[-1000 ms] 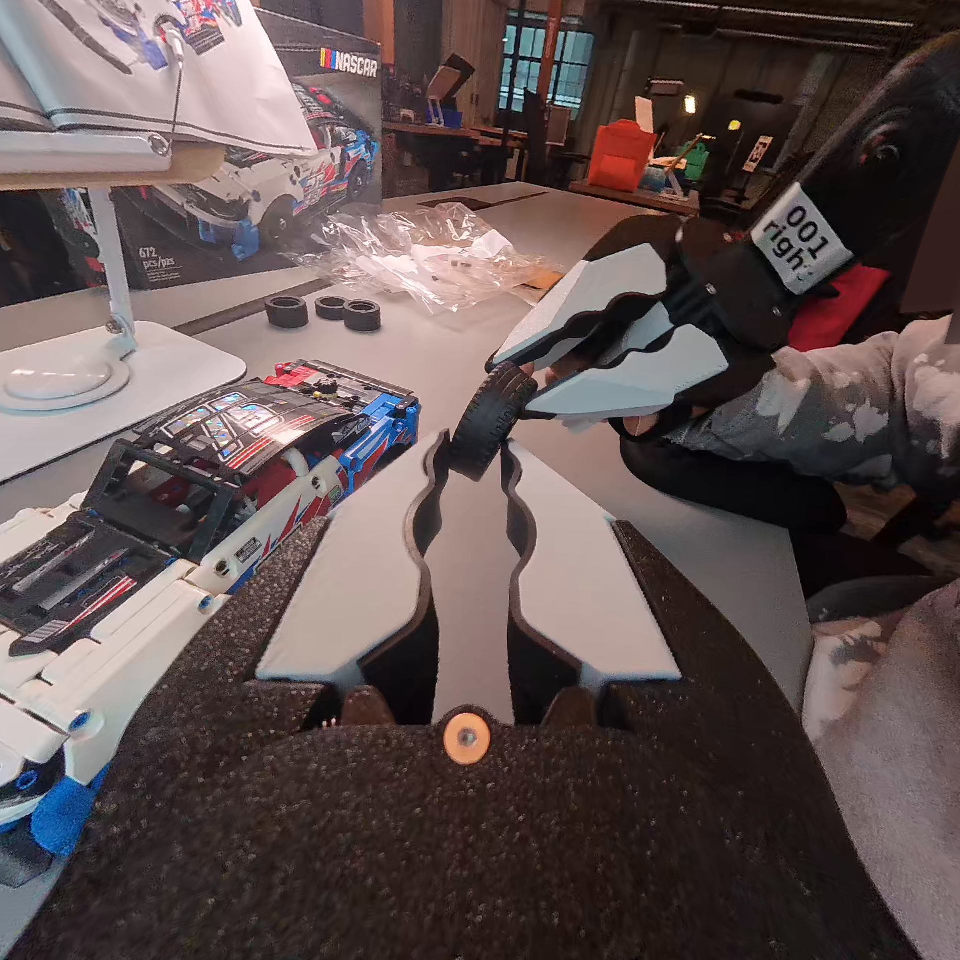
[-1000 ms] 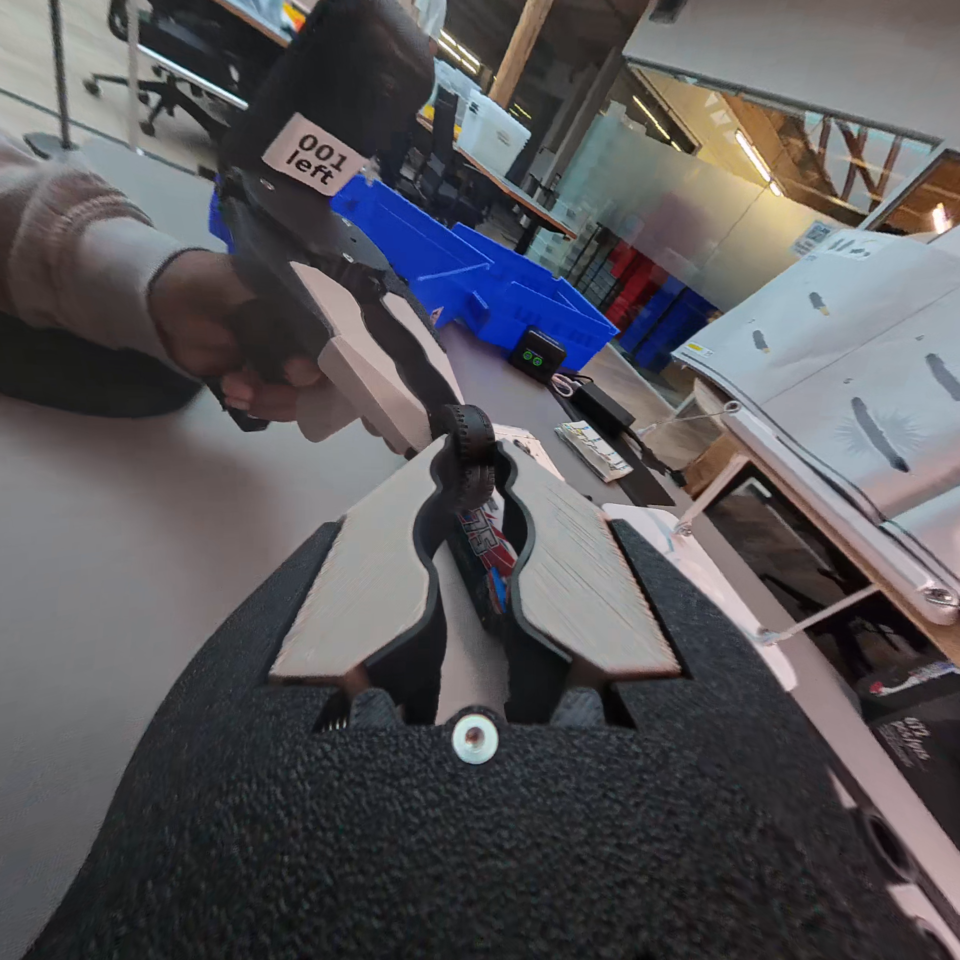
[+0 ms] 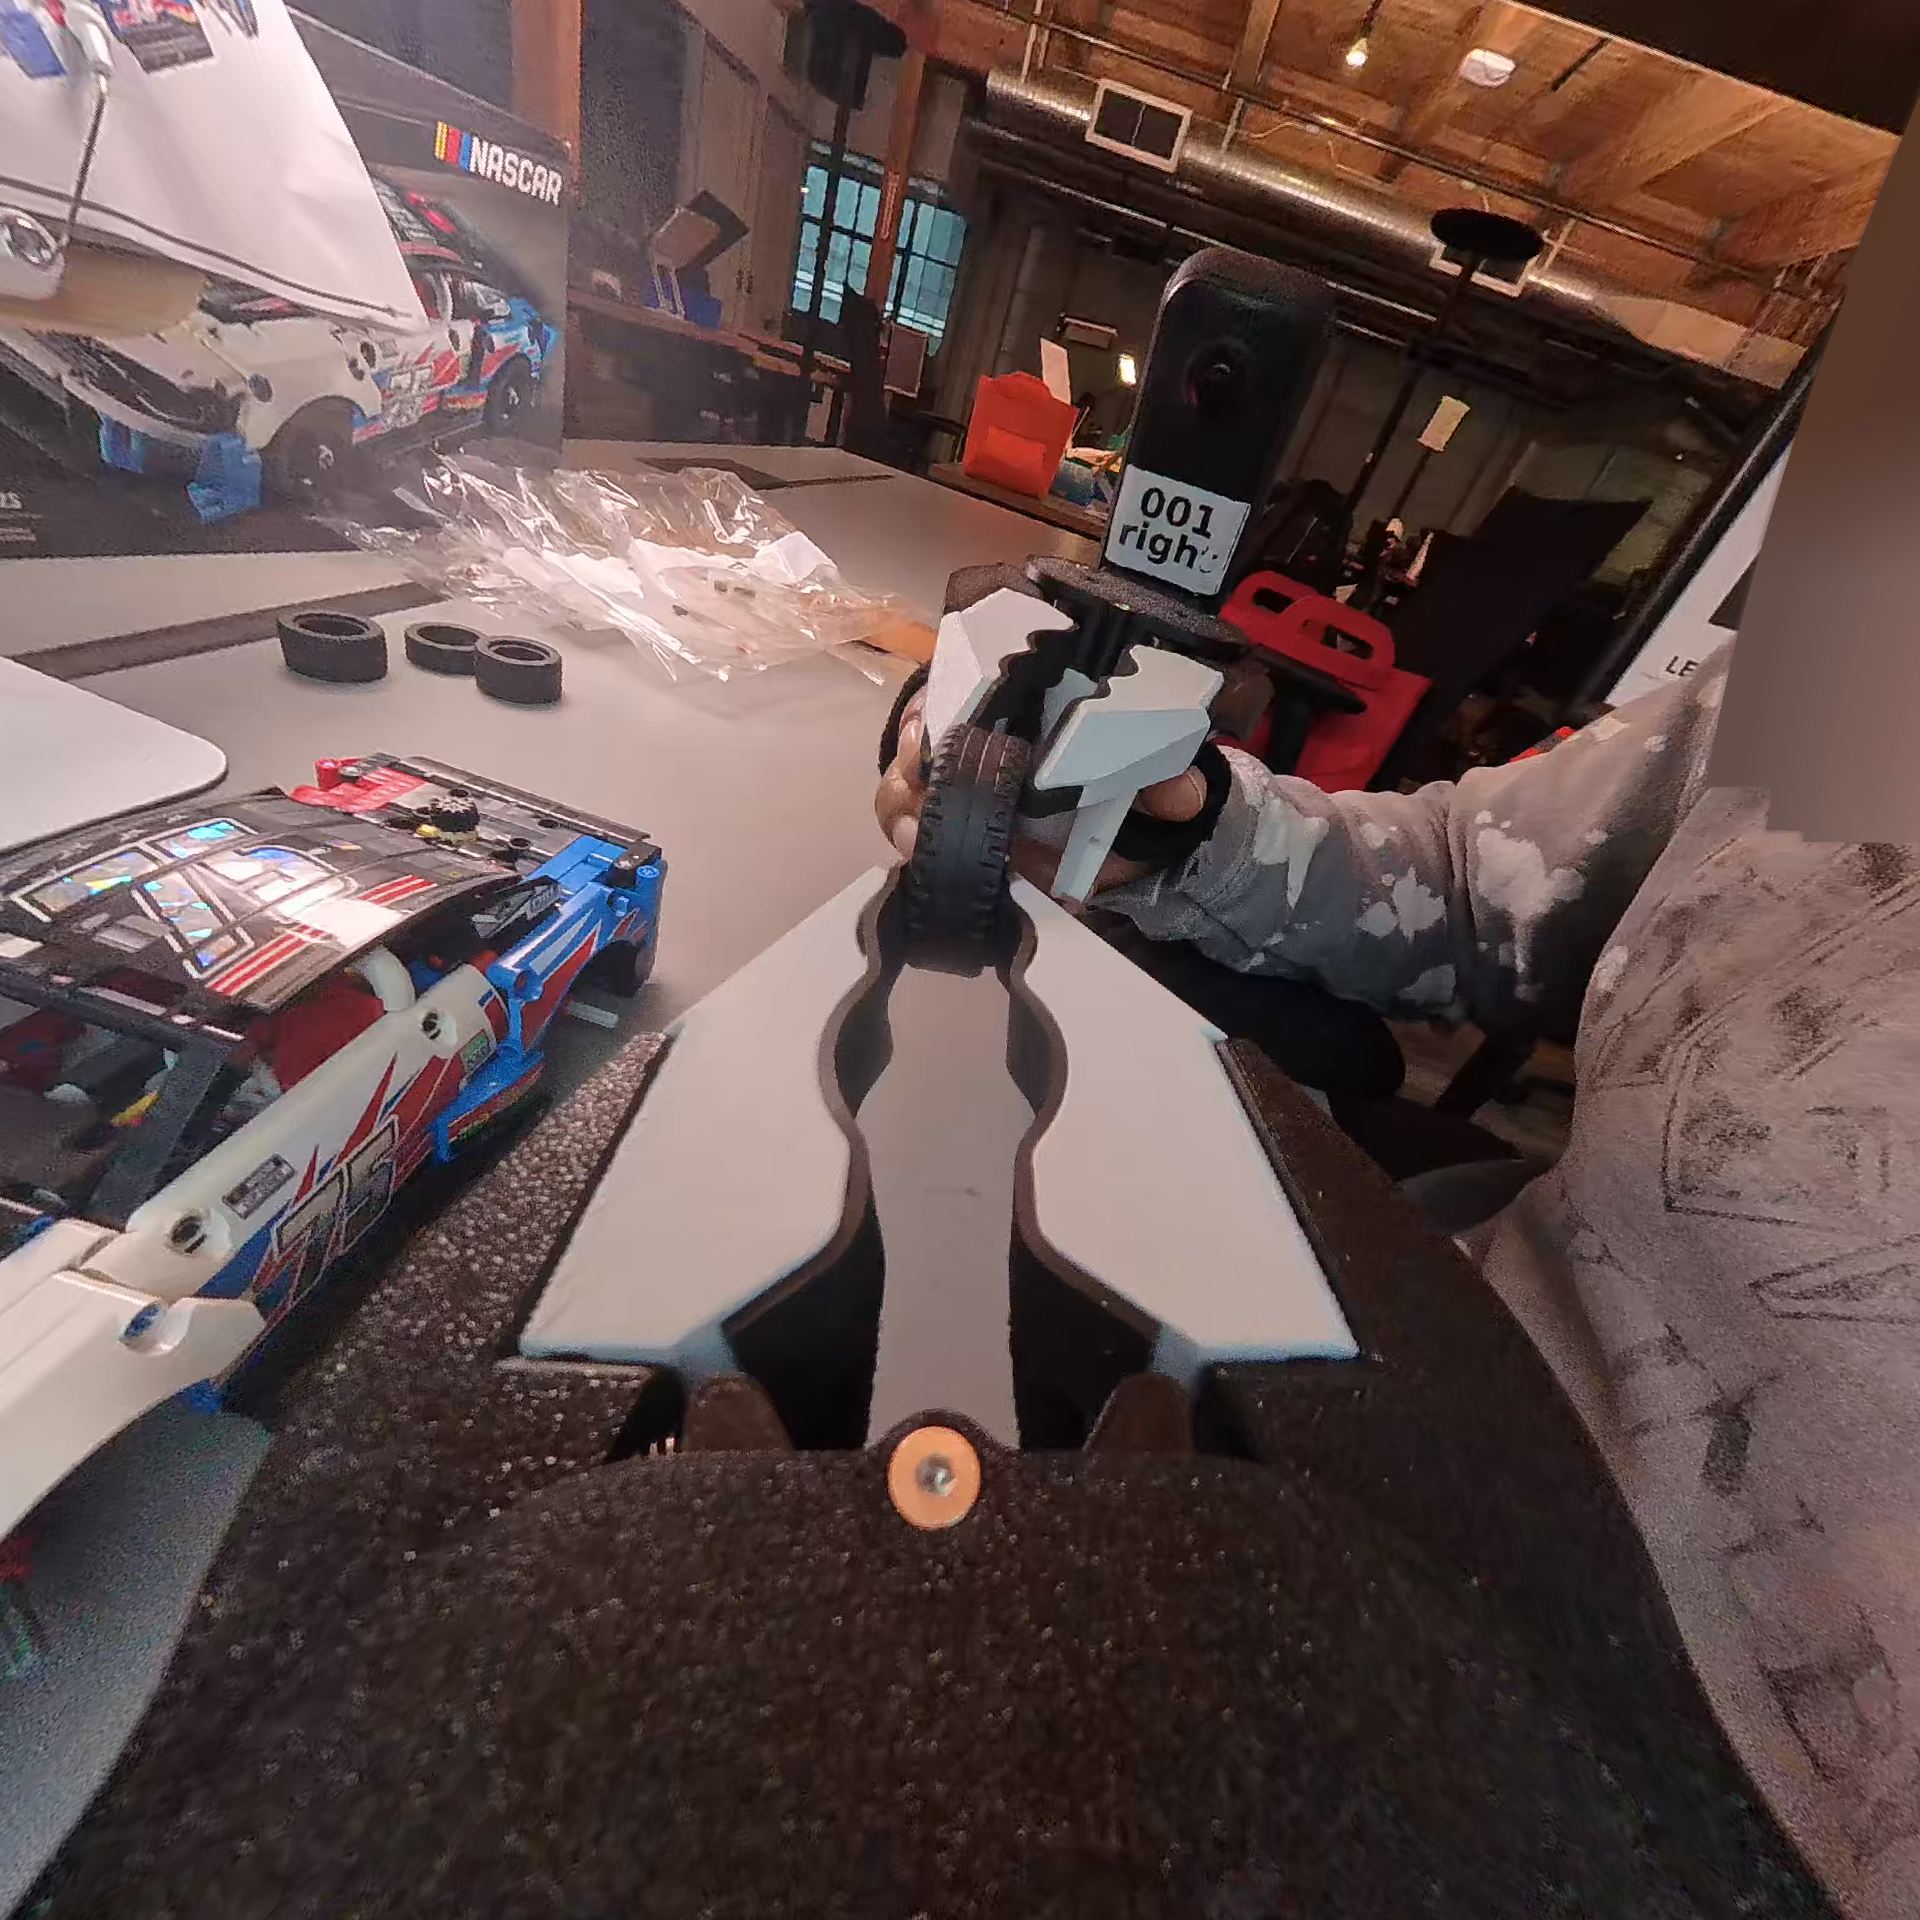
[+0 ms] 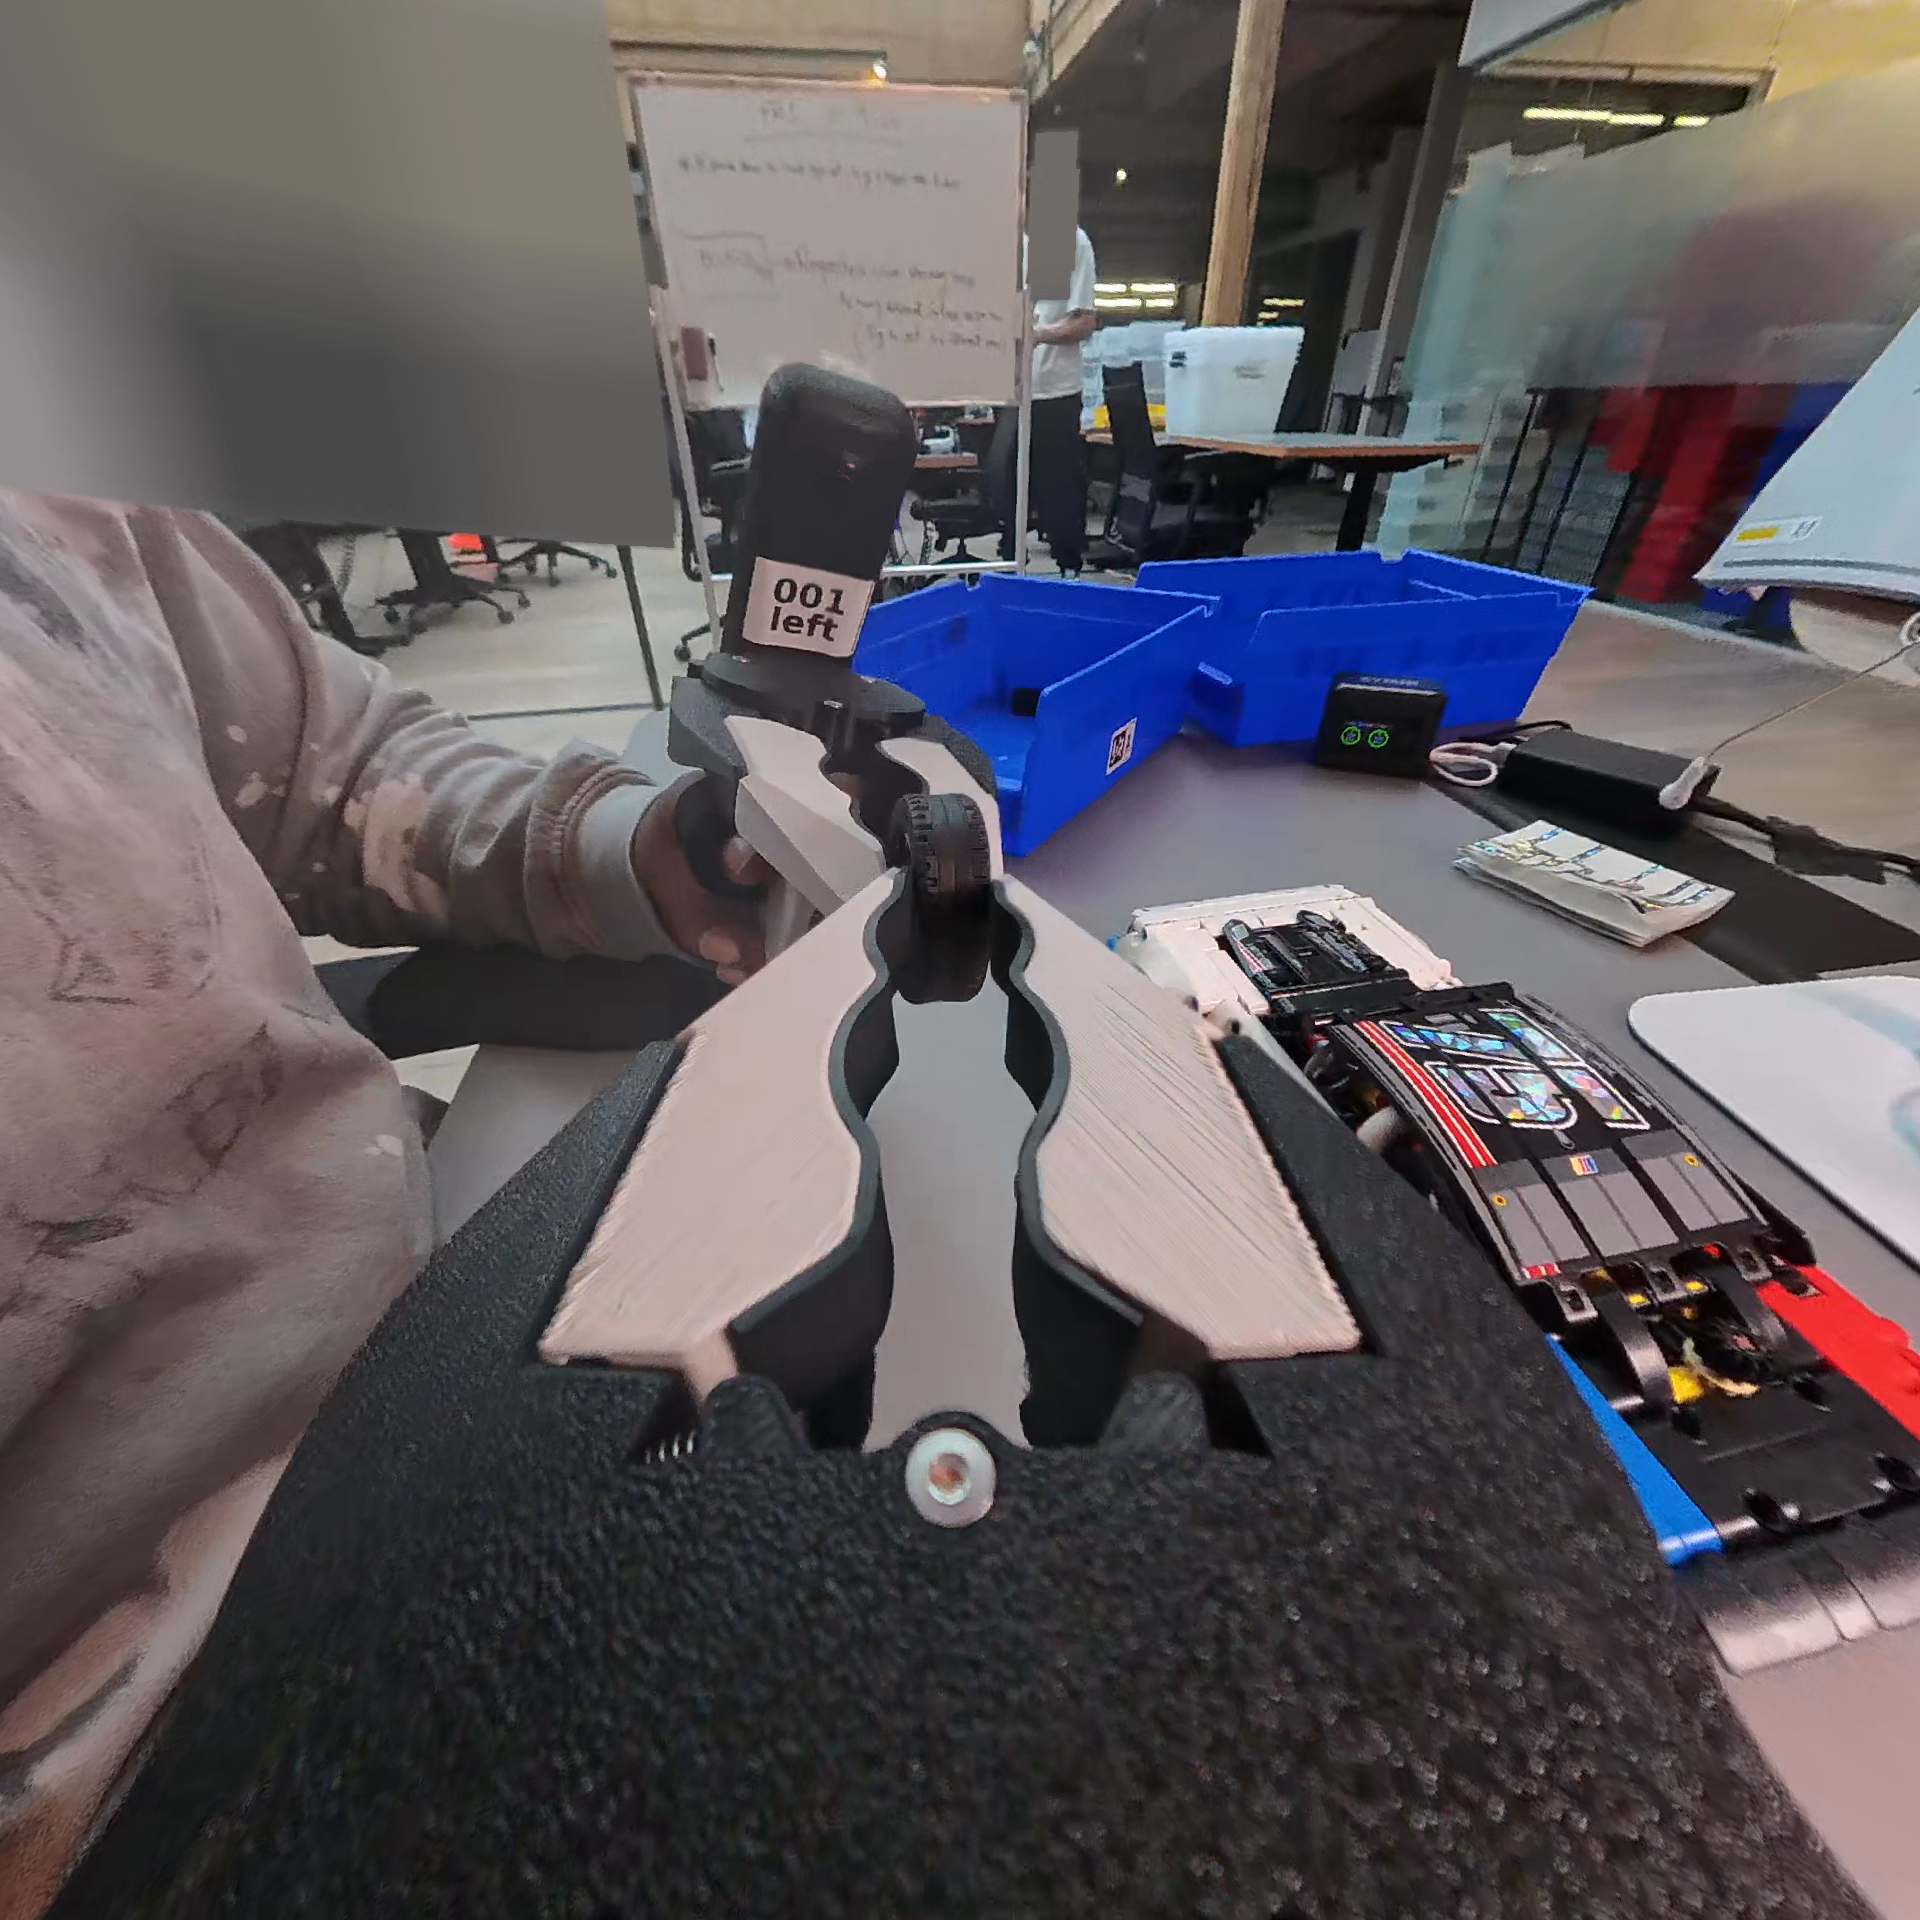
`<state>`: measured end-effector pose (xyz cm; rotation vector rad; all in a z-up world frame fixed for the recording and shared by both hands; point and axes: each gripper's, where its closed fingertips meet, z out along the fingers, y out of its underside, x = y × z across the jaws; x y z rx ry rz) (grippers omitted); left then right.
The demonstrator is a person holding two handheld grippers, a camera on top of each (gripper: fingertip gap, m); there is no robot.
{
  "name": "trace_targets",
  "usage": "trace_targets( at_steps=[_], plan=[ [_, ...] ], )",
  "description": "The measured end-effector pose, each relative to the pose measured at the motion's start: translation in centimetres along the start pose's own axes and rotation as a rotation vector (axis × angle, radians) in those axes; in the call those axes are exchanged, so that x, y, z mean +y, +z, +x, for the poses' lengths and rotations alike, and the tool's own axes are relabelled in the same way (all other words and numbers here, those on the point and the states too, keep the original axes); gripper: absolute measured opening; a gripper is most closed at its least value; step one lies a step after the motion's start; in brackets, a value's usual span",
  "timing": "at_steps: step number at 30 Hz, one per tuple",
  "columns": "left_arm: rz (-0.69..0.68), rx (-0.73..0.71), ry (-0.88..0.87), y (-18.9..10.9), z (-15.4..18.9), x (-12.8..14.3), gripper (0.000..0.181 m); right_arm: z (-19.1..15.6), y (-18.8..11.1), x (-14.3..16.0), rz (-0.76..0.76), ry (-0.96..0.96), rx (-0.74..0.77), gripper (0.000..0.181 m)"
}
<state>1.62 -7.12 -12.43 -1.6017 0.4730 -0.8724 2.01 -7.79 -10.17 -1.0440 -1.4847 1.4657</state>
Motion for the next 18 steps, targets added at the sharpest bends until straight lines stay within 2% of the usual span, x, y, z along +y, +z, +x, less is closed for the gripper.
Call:
trace_targets(
  at_steps=[5, 9, 15, 18],
  plan=[
    [-0.02, 0.009, -0.09, 0.1, -0.5, 0.3, 0.014, 0.4, -0.1, 0.4, -0.06, -0.052, 0.023, 0.011],
    [-0.02, -0.004, -0.163, 0.0, -1.0, 0.4, 0.015, 0.7, 0.1, 0.3, -0.077, -0.17, 0.107, 0.011],
    [-0.028, -0.067, -0.208, -0.3, -2.0, 0.8, 0.014, 0.7, 0.7, 0.5, -0.174, -0.562, 0.284, 0.009],
    [-0.021, -0.08, -0.236, -0.3, -2.3, 0.9, 0.015, 1.0, 0.7, 0.5, -0.19, -0.661, 0.349, 0.009]
  ],
)
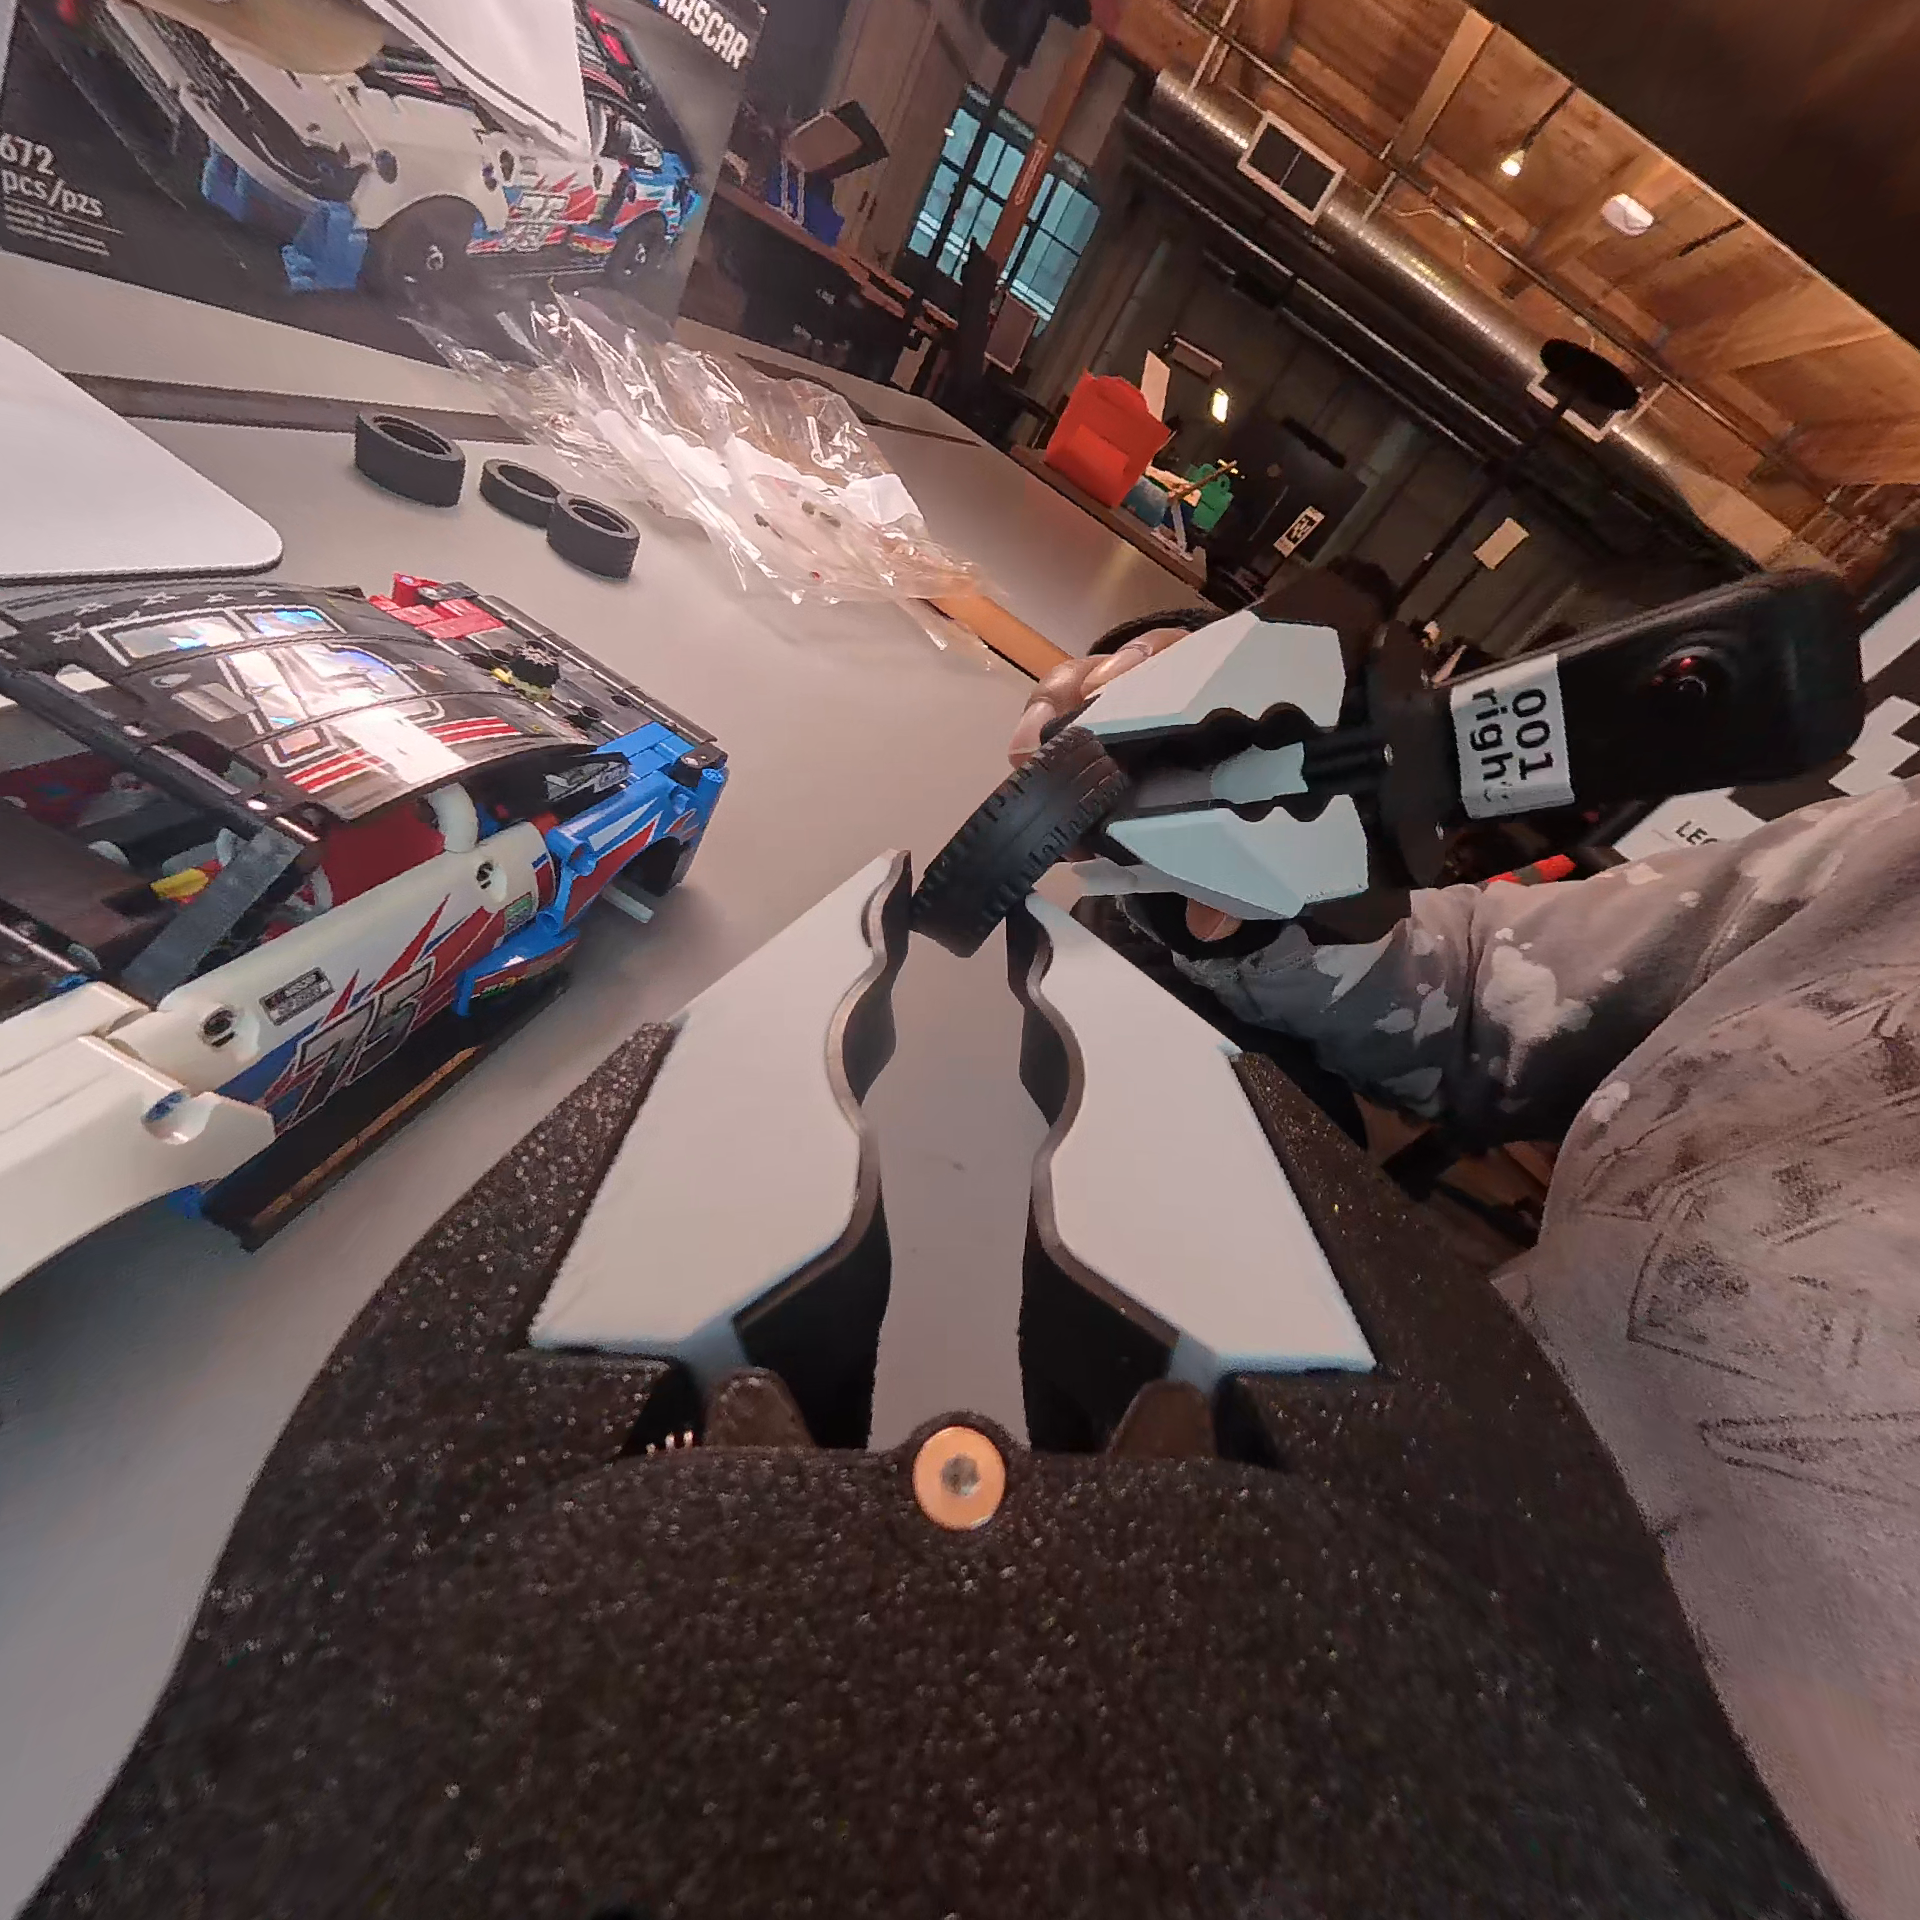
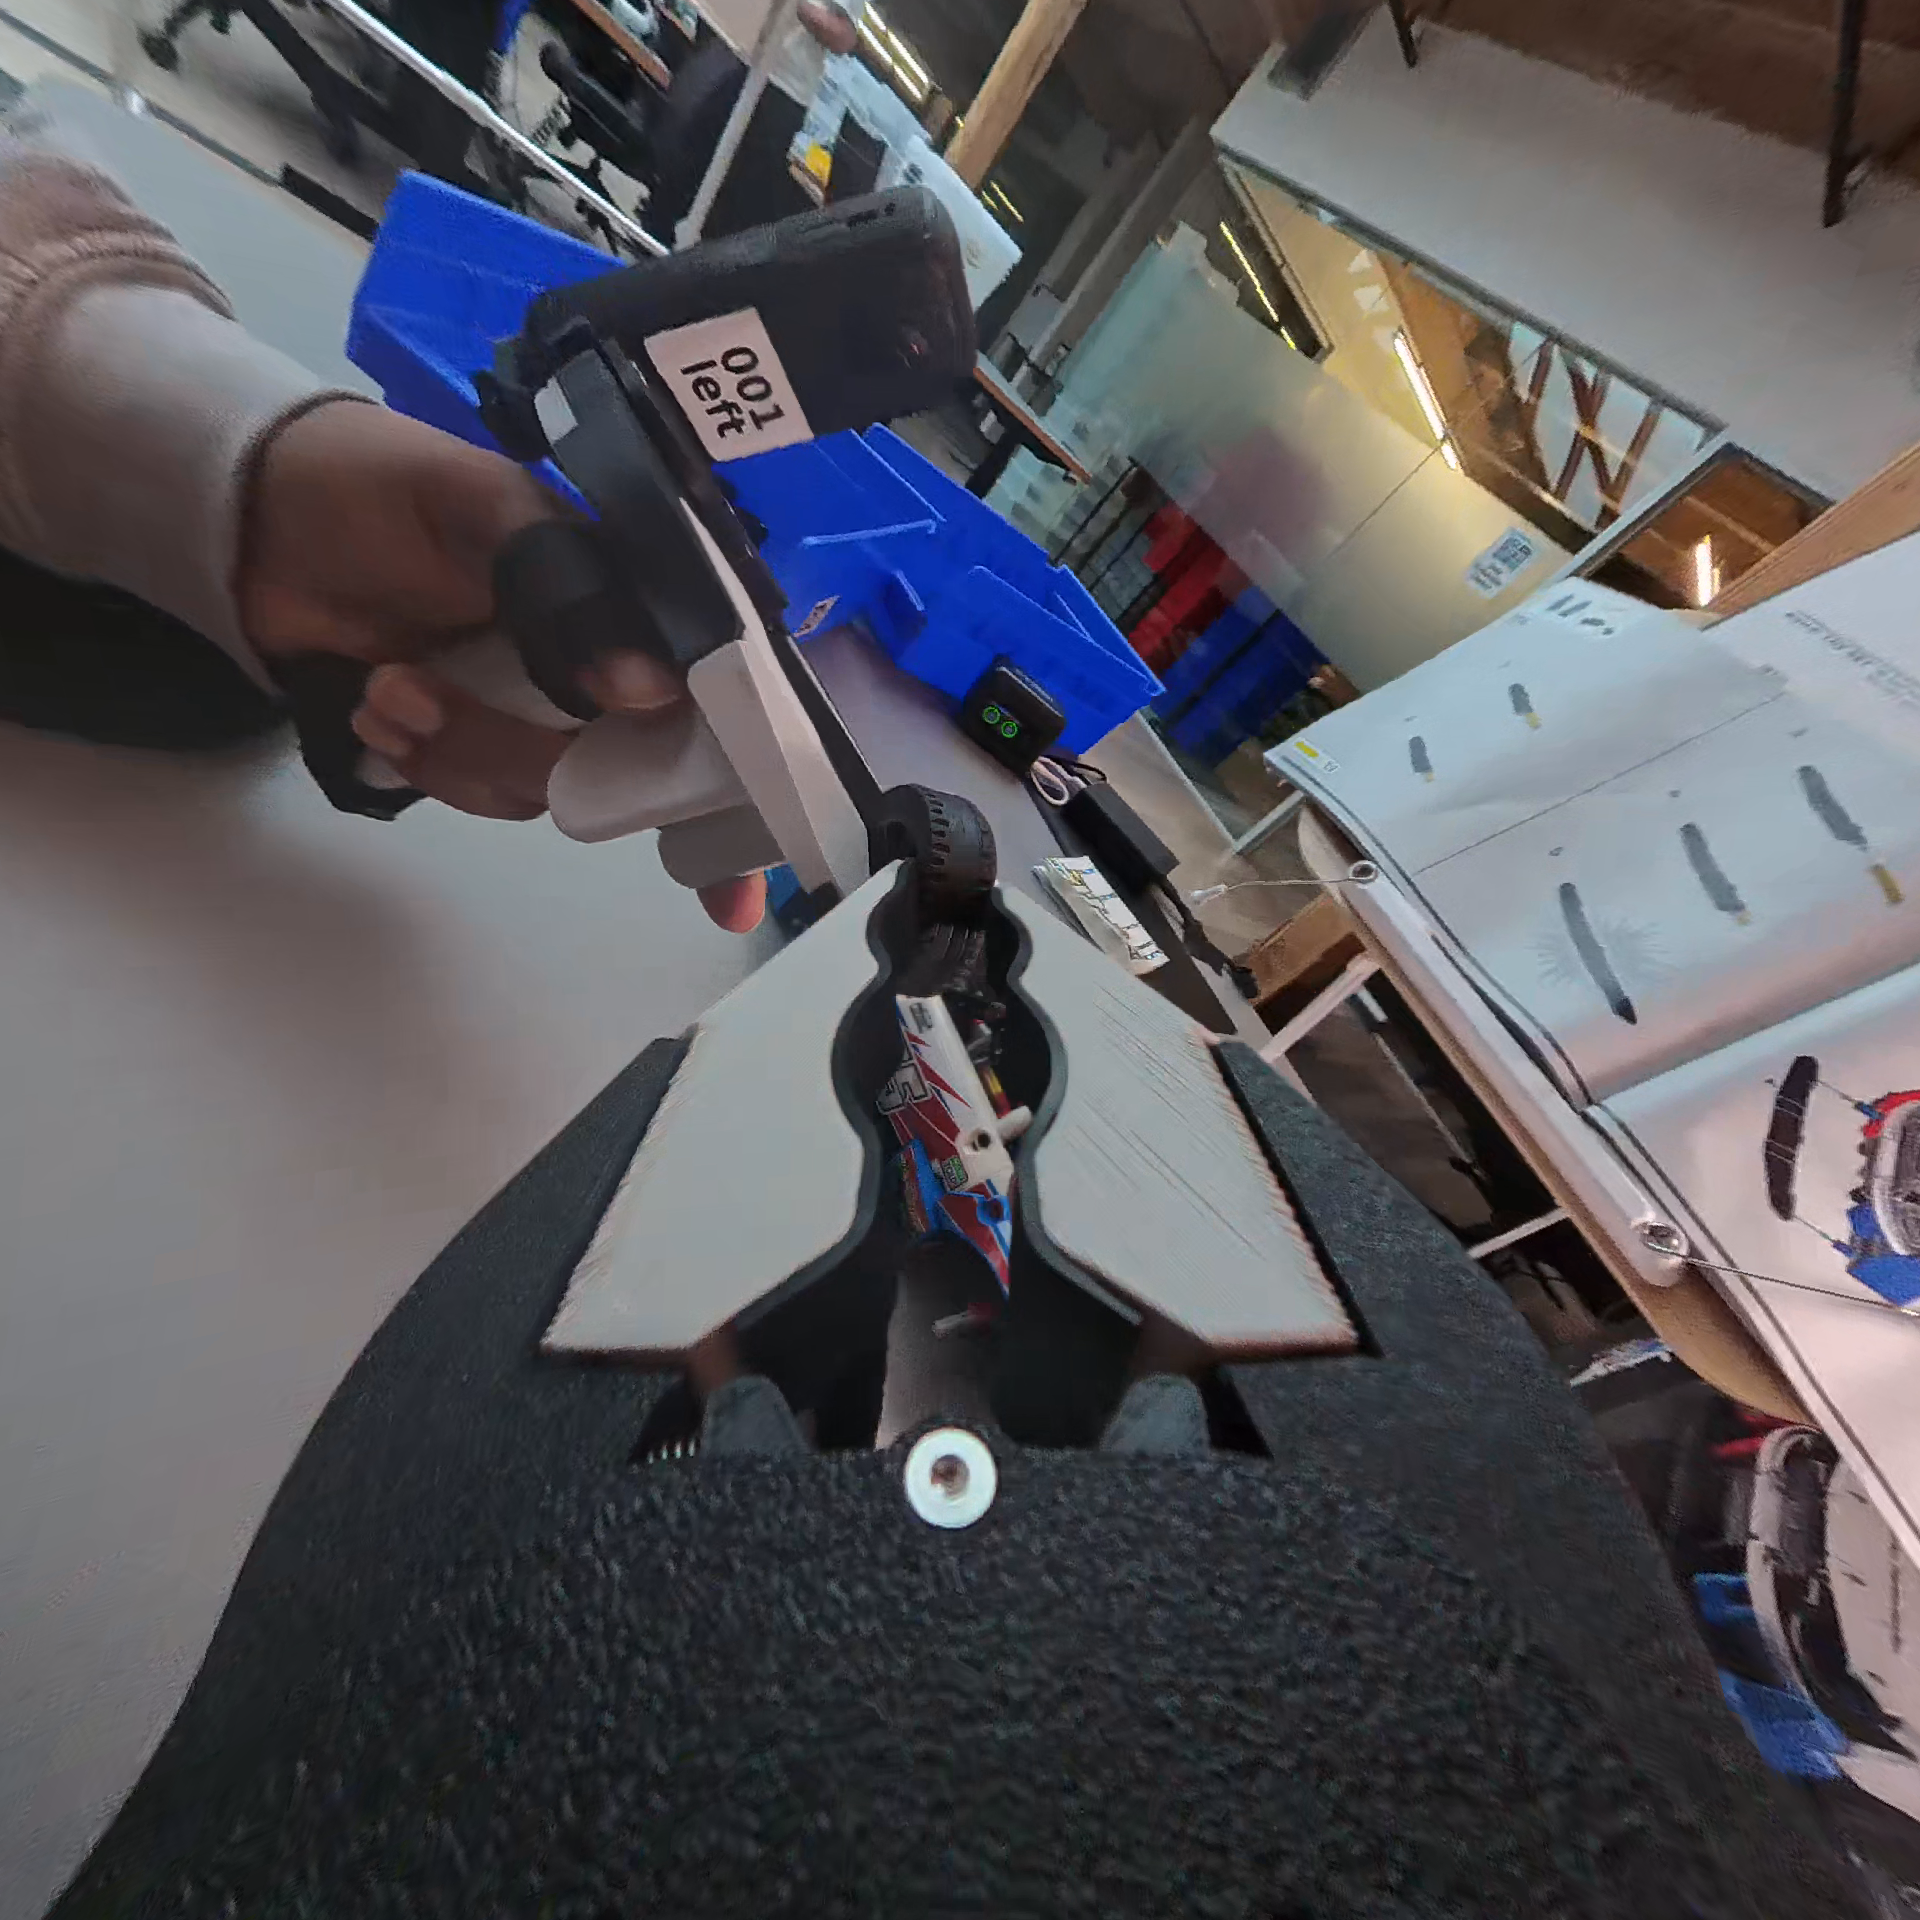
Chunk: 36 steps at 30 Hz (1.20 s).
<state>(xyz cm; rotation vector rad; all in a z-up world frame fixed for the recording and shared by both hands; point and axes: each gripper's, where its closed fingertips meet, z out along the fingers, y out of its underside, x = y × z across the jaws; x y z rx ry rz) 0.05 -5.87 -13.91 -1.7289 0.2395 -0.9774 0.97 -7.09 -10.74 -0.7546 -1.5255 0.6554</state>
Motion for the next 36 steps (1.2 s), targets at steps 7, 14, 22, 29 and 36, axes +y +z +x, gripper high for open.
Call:
trace_targets(
  at_steps=[7, 14, 22, 29, 36],
  plan=[
    [0.04, -0.056, -0.083, -0.1, -1.3, 0.0, 0.0, -0.6, 0.4, 0.0, 0.0, -0.121, 0.059, 0.009],
    [0.037, -0.079, 0.117, -0.6, -0.6, -0.6, 0.003, 0.2, -0.1, -0.8, 0.107, 0.142, -0.009, 0.011],
    [0.101, -0.001, 0.184, -0.6, 0.7, -1.6, 0.041, 1.7, -0.9, -0.3, 0.267, 0.792, -0.234, 0.012],
    [0.099, 0.096, 0.14, -0.2, 2.0, -1.7, 0.018, 0.4, 0.1, -0.2, 0.262, 0.939, -0.348, 0.013],
    [0.089, 0.027, 0.082, -0.3, 0.8, -1.7, 0.015, 0.6, 0.9, 0.9, 0.188, 0.848, -0.266, 0.011]
  ],
)
